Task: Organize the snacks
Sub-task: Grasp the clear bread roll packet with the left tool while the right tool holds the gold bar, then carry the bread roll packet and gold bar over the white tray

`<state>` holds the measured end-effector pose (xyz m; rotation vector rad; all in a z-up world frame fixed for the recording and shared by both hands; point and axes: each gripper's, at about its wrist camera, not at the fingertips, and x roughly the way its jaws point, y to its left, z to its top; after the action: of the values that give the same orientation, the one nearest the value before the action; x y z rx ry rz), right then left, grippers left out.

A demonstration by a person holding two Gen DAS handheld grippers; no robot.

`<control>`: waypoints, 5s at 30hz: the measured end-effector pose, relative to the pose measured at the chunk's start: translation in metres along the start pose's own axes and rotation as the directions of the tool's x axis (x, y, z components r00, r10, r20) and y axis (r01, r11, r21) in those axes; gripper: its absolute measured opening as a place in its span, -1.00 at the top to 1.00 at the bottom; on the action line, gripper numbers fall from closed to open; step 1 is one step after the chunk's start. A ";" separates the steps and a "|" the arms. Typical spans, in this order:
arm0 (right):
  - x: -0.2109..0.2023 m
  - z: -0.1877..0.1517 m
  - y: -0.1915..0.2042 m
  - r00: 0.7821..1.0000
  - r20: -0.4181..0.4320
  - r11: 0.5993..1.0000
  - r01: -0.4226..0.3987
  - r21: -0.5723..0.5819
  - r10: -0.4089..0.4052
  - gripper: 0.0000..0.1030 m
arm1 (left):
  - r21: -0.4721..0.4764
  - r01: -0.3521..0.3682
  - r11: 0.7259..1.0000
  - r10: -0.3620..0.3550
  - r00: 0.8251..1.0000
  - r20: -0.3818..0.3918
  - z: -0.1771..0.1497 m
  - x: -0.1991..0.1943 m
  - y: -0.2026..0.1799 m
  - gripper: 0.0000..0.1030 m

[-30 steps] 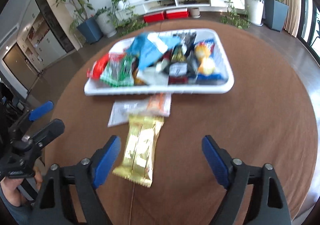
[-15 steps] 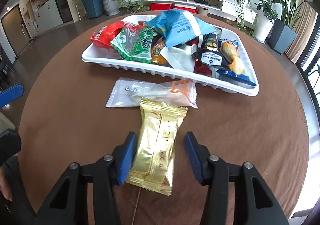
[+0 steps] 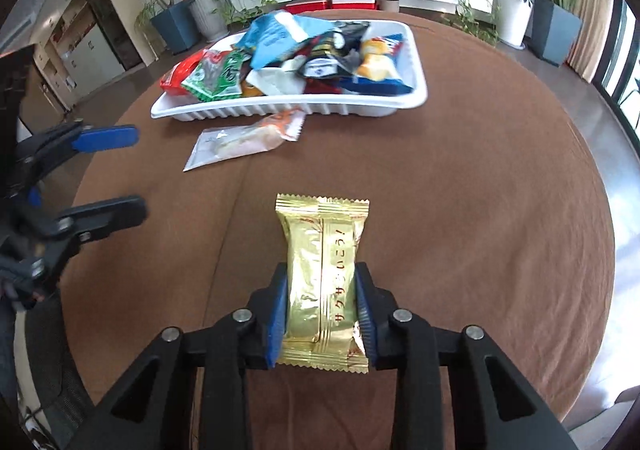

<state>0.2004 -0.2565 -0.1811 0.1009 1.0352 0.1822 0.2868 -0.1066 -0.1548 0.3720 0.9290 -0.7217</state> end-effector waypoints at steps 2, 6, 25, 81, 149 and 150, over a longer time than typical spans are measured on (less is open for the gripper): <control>-0.001 -0.002 -0.007 1.000 0.008 1.000 -0.019 0.016 0.019 0.35 | 0.036 0.009 0.999 -0.008 0.999 -0.046 0.011 0.016 0.001 -0.66; -0.002 -0.007 -0.016 0.998 0.029 0.998 -0.058 0.027 0.057 0.35 | 0.040 0.053 0.998 -0.049 0.995 -0.085 0.028 0.036 0.008 -0.59; -0.003 -0.009 -0.026 0.990 0.076 0.991 -0.125 0.038 0.122 0.34 | 0.094 0.096 0.991 -0.075 0.976 -0.204 0.080 0.107 0.007 -0.44; -0.002 -0.012 -0.030 0.984 0.114 0.990 -0.141 0.023 0.138 0.34 | 0.037 -0.030 0.999 0.040 0.955 -0.292 0.093 0.127 -0.068 0.50; 0.062 0.218 0.004 0.997 0.063 0.999 -0.041 0.016 0.040 0.36 | -0.446 0.024 0.895 -0.005 0.999 0.044 0.133 0.095 0.143 0.57; 0.065 0.217 0.003 0.998 0.059 0.999 -0.035 0.018 0.034 0.36 | -0.444 0.021 0.896 -0.003 0.999 0.041 0.133 0.099 0.143 0.57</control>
<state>0.4193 -0.2400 -0.1251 0.1406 0.9771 0.2001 0.5057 -0.1217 -0.1640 -0.0545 1.0277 -0.5040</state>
